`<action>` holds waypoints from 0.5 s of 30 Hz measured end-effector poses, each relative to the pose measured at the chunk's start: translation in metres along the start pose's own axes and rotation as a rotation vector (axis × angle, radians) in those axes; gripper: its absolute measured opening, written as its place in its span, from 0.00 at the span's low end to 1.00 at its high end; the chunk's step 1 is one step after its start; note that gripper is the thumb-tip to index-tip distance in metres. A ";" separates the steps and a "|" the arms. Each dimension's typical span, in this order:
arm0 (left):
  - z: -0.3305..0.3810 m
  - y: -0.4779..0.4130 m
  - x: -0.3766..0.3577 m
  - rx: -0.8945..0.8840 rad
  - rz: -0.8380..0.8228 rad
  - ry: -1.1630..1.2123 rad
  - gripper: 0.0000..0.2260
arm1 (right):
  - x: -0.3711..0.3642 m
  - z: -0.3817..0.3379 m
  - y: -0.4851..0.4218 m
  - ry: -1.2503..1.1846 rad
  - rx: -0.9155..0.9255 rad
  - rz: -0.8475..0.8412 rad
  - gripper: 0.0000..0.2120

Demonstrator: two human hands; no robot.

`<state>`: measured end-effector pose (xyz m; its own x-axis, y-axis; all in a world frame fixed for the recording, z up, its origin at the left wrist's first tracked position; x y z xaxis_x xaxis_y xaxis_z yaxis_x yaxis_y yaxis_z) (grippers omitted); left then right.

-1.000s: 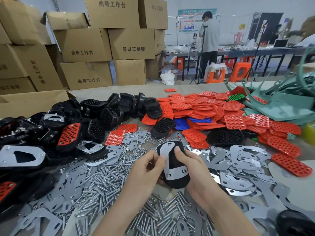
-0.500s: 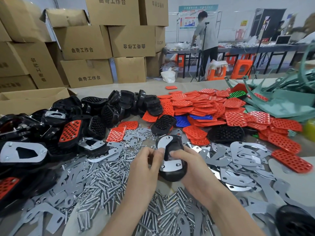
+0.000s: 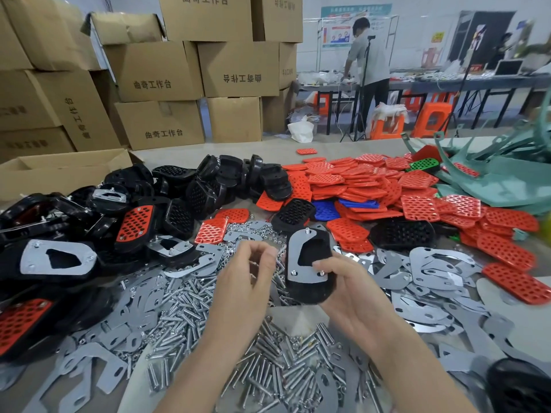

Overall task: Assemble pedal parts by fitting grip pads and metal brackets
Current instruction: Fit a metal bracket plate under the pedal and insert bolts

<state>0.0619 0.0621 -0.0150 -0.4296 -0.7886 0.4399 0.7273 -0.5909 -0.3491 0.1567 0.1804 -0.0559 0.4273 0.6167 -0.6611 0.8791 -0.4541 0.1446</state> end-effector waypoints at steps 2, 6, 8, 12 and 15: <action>-0.002 -0.001 0.007 0.000 -0.035 -0.059 0.08 | 0.010 -0.003 -0.001 -0.056 0.025 0.063 0.18; -0.008 0.001 0.011 -0.049 -0.157 -0.272 0.07 | 0.022 -0.011 -0.004 -0.167 0.083 0.154 0.16; -0.010 -0.001 0.018 -0.087 -0.170 -0.388 0.09 | 0.024 -0.013 -0.004 -0.191 0.091 0.175 0.16; -0.020 -0.011 0.023 -0.079 -0.275 -0.560 0.09 | 0.024 -0.010 -0.005 -0.182 0.079 0.194 0.16; -0.021 -0.009 0.007 -0.104 -0.417 -0.655 0.15 | 0.022 -0.009 -0.004 -0.157 0.072 0.198 0.17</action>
<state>0.0412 0.0588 -0.0262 -0.2291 -0.2560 0.9391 0.5078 -0.8545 -0.1090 0.1646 0.2016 -0.0646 0.5469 0.4067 -0.7318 0.7619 -0.6040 0.2338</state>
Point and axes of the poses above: each hand's wrist, its own y-axis away from the middle knuckle, its own x-axis out of the back of the hand, z = x × y, the point moved 9 cm from there along -y, towards the middle knuckle
